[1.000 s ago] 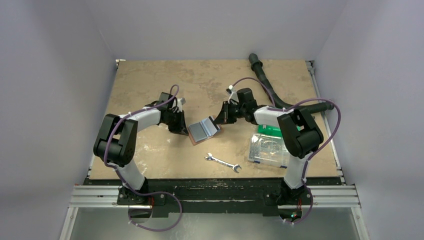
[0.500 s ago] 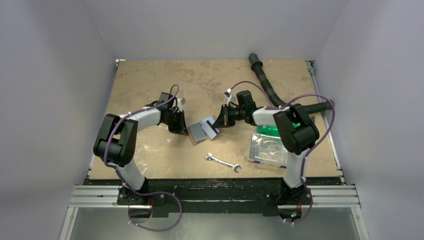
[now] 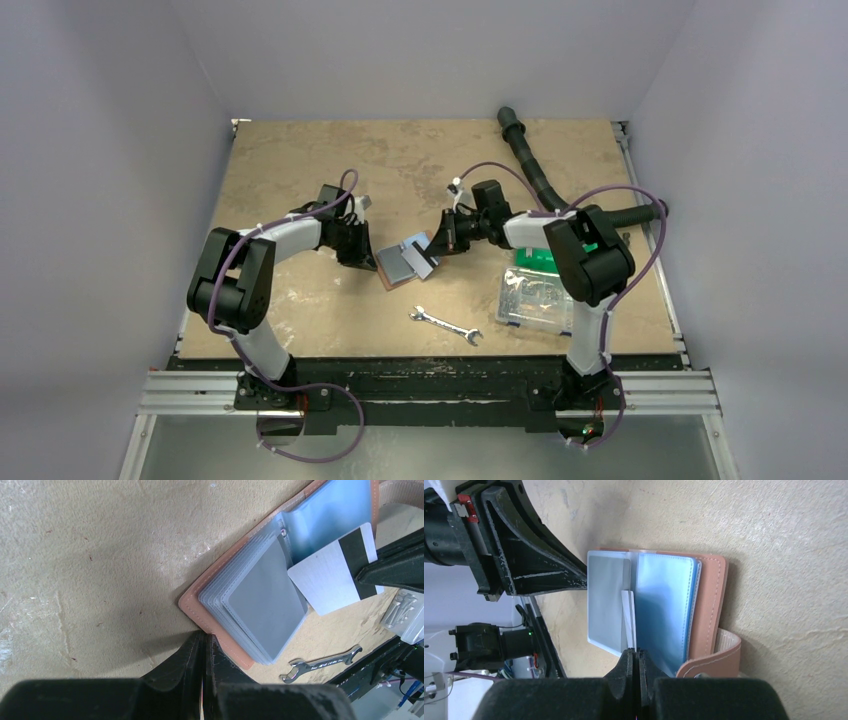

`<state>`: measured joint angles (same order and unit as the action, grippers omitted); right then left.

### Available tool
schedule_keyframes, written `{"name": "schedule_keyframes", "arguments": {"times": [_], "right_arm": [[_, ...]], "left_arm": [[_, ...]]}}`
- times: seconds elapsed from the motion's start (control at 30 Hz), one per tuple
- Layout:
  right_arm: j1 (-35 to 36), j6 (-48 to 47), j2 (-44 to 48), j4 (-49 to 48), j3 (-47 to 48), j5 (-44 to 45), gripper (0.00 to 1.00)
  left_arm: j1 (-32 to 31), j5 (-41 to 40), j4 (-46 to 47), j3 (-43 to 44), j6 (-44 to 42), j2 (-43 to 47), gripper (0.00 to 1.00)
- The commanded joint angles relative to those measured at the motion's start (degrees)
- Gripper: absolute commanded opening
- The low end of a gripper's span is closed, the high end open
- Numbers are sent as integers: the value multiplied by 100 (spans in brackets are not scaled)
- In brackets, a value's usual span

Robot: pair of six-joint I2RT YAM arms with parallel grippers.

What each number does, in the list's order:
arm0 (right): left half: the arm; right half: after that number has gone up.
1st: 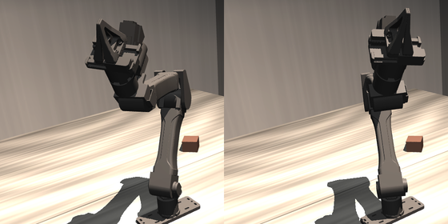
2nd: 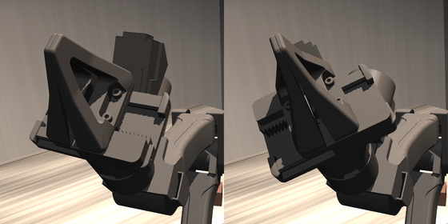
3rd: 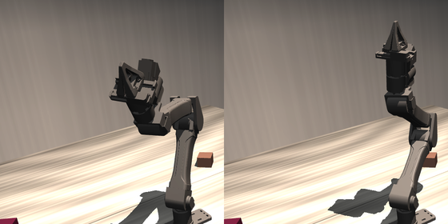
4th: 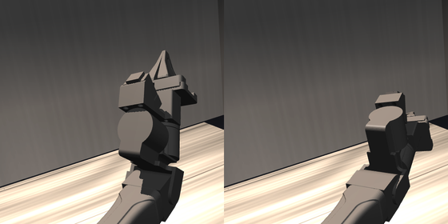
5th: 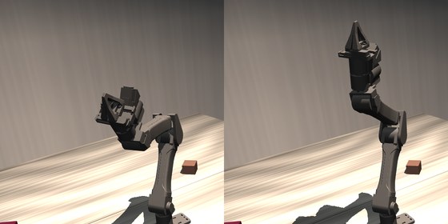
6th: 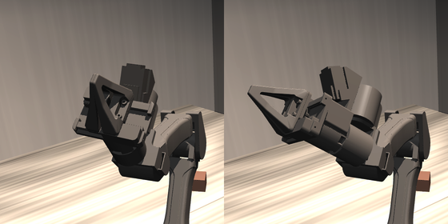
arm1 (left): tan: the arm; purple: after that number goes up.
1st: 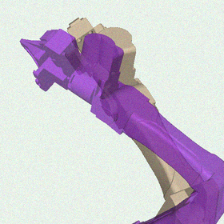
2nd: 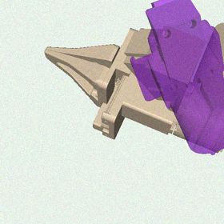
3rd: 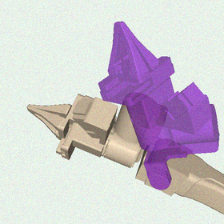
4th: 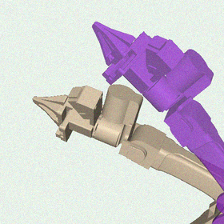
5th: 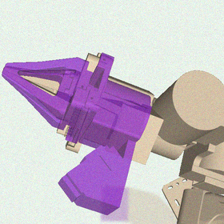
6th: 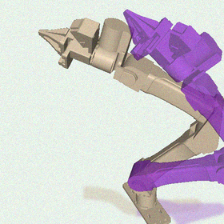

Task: Put the credit cards into the card holder
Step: Insert the credit card into the card holder.

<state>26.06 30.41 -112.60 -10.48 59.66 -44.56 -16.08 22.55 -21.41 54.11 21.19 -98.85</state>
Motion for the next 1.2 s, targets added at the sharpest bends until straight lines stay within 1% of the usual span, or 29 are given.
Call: {"name": "schedule_keyframes", "arguments": {"times": [0.0, 0.17, 0.57, 0.87, 1.03, 1.17], "right_arm": [[12, -230, -209, 321, 350, 35, 0], [13, -281, -294, 528, 514, 55, 0], [50, -106, -608, 373, 746, -169, 0], [75, 370, -752, -275, 640, -475, 0], [99, 404, -788, -519, 559, -596, 0], [100, 605, -893, -909, 487, -755, 0]], "left_arm": [[-27, -31, -31, -37, -185, -170, 0], [-27, -22, -26, -37, -190, -179, 0], [-27, -21, -43, -27, -203, -187, 0], [-27, -22, -37, -13, -211, -181, 0], [-27, -31, -48, -14, -211, -186, 0], [-27, -31, -48, -10, -211, -187, 0]]}}
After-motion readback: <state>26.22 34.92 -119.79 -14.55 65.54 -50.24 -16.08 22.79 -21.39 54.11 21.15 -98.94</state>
